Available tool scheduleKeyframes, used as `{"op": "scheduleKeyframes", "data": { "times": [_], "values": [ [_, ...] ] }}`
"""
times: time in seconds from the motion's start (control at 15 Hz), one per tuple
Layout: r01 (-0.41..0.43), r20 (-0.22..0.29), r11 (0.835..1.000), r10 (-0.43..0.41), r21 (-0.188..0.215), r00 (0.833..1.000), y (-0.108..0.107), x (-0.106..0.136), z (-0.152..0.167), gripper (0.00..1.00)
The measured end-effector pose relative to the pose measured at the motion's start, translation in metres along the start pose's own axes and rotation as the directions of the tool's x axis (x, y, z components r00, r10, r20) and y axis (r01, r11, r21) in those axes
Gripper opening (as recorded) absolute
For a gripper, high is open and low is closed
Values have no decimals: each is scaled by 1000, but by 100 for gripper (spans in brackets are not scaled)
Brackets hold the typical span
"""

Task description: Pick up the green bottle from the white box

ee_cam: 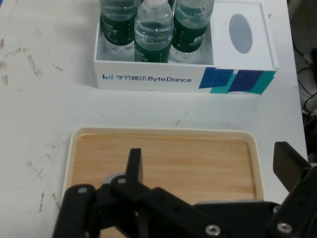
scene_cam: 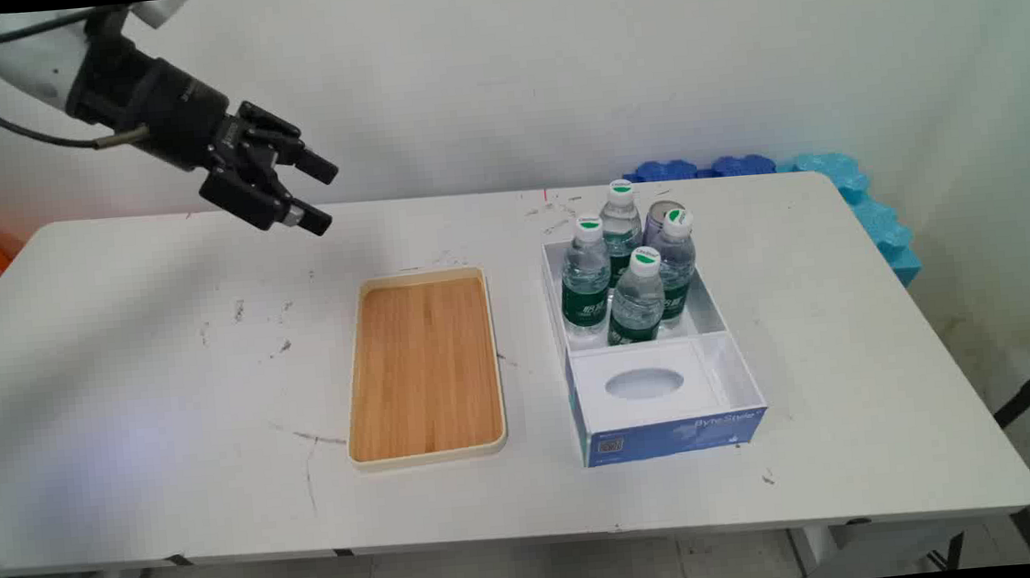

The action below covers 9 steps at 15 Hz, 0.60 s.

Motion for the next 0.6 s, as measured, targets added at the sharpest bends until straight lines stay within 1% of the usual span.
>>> {"op": "scheduleKeyframes", "data": {
  "times": [0.27, 0.6],
  "values": [
    [42, -17, 999, -42, 1, 999, -4, 7, 5, 100],
    [80, -38, 997, -79, 18, 996, -6, 22, 21, 100]
  ]
}}
